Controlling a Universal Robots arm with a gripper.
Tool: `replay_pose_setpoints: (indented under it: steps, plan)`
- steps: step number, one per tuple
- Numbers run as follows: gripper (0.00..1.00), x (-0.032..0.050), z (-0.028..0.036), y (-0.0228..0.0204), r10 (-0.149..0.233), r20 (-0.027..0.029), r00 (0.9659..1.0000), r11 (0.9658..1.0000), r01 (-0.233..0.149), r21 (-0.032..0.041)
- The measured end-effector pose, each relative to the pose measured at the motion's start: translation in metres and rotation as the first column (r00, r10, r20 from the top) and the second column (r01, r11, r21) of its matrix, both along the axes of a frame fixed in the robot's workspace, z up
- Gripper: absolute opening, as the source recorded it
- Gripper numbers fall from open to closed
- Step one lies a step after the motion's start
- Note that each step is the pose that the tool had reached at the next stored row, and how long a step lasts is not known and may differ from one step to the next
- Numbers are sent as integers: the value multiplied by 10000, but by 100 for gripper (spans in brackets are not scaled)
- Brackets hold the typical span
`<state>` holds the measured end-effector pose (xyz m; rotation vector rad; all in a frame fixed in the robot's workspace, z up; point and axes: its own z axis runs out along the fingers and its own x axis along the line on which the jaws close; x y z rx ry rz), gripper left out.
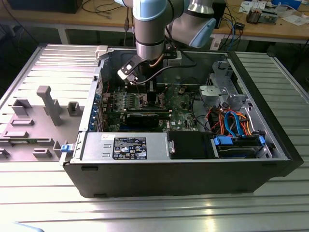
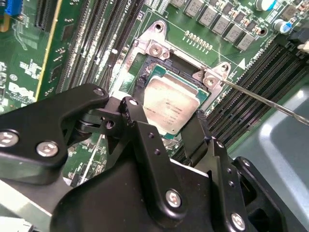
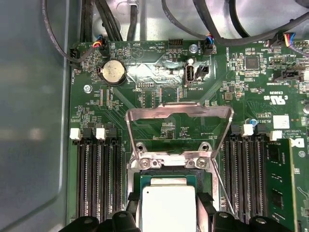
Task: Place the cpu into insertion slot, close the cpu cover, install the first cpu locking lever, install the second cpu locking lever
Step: 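Place the cpu into insertion slot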
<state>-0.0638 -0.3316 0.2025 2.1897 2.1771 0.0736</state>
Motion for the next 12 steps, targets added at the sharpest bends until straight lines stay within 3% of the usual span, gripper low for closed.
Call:
replay_pose_setpoints:
  steps: [12]
  plan:
    - [55,0,-28,-1,1,4,10000,10000,-1,-39]
